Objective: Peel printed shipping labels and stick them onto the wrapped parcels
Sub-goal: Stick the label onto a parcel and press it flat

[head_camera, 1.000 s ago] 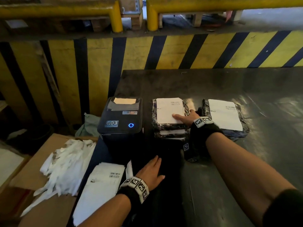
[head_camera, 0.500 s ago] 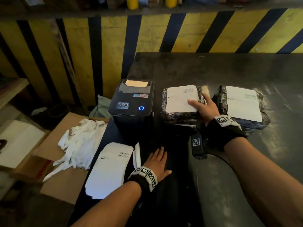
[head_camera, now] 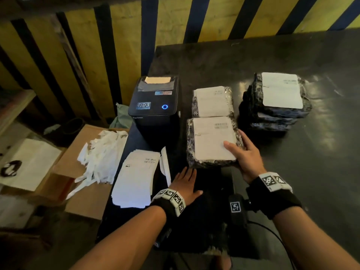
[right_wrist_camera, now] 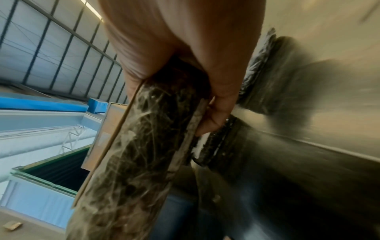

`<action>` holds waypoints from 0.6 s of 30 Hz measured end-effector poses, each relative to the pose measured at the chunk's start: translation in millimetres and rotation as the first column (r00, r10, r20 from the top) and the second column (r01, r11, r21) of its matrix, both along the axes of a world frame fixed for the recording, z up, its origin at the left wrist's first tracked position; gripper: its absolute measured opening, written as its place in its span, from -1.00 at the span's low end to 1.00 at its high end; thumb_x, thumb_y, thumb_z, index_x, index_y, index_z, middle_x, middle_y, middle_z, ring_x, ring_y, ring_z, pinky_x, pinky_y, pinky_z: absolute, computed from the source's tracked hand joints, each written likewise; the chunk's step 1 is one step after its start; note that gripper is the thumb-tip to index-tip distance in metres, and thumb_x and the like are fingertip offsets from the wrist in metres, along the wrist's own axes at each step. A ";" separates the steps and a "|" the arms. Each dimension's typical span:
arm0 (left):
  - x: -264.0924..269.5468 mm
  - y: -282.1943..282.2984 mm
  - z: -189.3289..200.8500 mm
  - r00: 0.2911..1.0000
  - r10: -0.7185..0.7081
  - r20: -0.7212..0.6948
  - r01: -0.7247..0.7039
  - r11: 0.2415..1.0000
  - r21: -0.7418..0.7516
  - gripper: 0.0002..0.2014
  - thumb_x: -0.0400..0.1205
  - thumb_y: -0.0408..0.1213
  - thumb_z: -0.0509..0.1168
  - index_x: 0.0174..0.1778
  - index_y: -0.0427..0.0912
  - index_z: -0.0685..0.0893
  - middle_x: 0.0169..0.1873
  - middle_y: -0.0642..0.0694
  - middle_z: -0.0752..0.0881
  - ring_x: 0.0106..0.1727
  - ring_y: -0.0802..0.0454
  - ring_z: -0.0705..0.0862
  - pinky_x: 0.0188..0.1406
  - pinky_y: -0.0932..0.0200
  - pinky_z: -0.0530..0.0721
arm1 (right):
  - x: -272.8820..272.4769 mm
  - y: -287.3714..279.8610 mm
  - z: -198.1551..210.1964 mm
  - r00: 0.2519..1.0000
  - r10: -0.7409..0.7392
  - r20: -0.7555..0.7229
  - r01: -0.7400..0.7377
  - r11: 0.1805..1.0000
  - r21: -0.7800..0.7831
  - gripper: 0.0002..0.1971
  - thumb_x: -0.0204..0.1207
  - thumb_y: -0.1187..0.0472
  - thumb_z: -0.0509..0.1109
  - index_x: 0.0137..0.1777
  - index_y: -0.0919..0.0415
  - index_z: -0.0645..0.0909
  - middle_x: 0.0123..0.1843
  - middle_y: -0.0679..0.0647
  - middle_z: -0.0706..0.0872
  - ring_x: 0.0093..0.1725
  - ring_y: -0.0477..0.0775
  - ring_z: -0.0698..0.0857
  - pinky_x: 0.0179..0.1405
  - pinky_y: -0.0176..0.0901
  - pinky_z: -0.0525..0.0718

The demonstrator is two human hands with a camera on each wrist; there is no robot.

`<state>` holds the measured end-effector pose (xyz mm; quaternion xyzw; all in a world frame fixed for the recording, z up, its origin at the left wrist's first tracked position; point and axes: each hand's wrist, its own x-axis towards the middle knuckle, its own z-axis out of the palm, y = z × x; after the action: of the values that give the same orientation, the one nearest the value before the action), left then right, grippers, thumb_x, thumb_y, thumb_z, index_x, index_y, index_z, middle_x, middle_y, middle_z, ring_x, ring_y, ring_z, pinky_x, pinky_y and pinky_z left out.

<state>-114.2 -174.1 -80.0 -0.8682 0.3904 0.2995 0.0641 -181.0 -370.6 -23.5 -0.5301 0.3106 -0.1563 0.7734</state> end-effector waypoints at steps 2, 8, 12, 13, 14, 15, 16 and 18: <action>-2.5 12.5 0.5 0.999 -0.043 0.027 0.044 0.999 -0.026 -0.23 0.69 0.11 0.04 0.65 -0.26 -0.11 0.68 -0.20 -0.10 0.69 -0.15 -0.14 0.67 -0.08 -0.04 | -16.7 17.0 -4.0 0.999 -0.038 -0.015 0.038 0.999 -0.019 -0.33 0.33 0.35 0.56 0.46 0.08 0.48 0.08 -0.02 0.79 0.06 0.01 0.78 0.15 0.02 0.71; -19.7 50.9 -4.9 0.999 -0.034 -0.004 0.033 0.993 -0.115 -0.21 0.67 0.08 0.13 0.67 -0.20 -0.10 0.67 -0.18 -0.17 0.69 -0.14 -0.14 0.68 -0.03 -0.03 | -58.3 56.0 -23.6 0.985 -0.119 -0.128 0.113 0.992 -0.050 -0.32 0.34 0.35 0.56 0.46 0.07 0.46 0.11 0.08 0.76 0.02 0.04 0.77 0.10 -0.03 0.72; -31.3 63.4 -3.2 0.999 -0.039 -0.023 0.036 0.990 -0.136 -0.20 0.67 0.04 0.16 0.66 -0.23 -0.13 0.67 -0.18 -0.20 0.69 -0.11 -0.14 0.68 -0.01 -0.04 | -77.7 70.7 -28.3 0.973 -0.134 -0.190 0.113 0.987 -0.114 -0.31 0.37 0.33 0.54 0.50 0.05 0.41 0.21 0.12 0.69 0.06 0.09 0.73 0.09 -0.04 0.70; -32.5 65.7 -2.2 0.999 -0.047 -0.023 0.043 0.990 -0.136 -0.20 0.67 0.03 0.16 0.66 -0.24 -0.12 0.67 -0.19 -0.19 0.69 -0.11 -0.13 0.68 0.00 -0.04 | -80.1 70.5 -31.7 0.969 -0.118 -0.217 0.087 0.985 -0.146 -0.29 0.37 0.31 0.55 0.52 0.05 0.39 0.24 0.11 0.67 0.12 0.12 0.71 0.16 0.01 0.68; -33.6 67.6 -1.1 0.998 -0.053 -0.023 0.049 0.990 -0.134 -0.20 0.67 0.03 0.16 0.66 -0.26 -0.12 0.67 -0.19 -0.19 0.69 -0.11 -0.13 0.68 0.00 -0.03 | -82.1 70.3 -33.1 0.963 -0.097 -0.252 0.051 0.982 -0.183 -0.28 0.37 0.28 0.56 0.52 0.03 0.38 0.25 0.08 0.65 0.18 0.14 0.68 0.24 0.07 0.66; -34.7 69.3 -0.2 0.998 -0.059 -0.022 0.055 0.990 -0.129 -0.20 0.67 0.03 0.16 0.65 -0.27 -0.12 0.67 -0.20 -0.19 0.69 -0.11 -0.13 0.68 0.00 -0.03 | -83.1 69.0 -34.6 0.955 -0.074 -0.289 0.009 0.976 -0.217 -0.28 0.37 0.25 0.56 0.52 0.01 0.38 0.26 0.06 0.63 0.22 0.15 0.66 0.29 0.11 0.63; -35.9 71.1 1.2 0.997 -0.066 -0.027 0.062 0.990 -0.124 -0.20 0.67 0.02 0.16 0.65 -0.28 -0.12 0.67 -0.20 -0.19 0.69 -0.12 -0.13 0.68 0.00 -0.02 | -83.9 67.2 -36.0 0.947 -0.051 -0.317 -0.031 0.968 -0.249 -0.29 0.37 0.22 0.56 0.52 0.00 0.38 0.28 0.04 0.62 0.24 0.15 0.65 0.31 0.14 0.62; -37.7 73.6 5.0 0.995 -0.083 -0.045 0.078 0.991 -0.113 -0.20 0.68 0.00 0.17 0.65 -0.29 -0.12 0.67 -0.22 -0.19 0.69 -0.13 -0.12 0.68 -0.01 -0.01 | -84.0 63.1 -38.0 0.932 -0.015 -0.362 -0.101 0.948 -0.301 -0.31 0.39 0.18 0.55 0.52 0.00 0.39 0.34 0.08 0.63 0.26 0.17 0.65 0.33 0.15 0.60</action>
<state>-151.8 -100.5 -75.0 -0.8461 0.4427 0.2962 0.0182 -265.1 -307.5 -61.5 -0.6727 0.4060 -0.0869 0.6125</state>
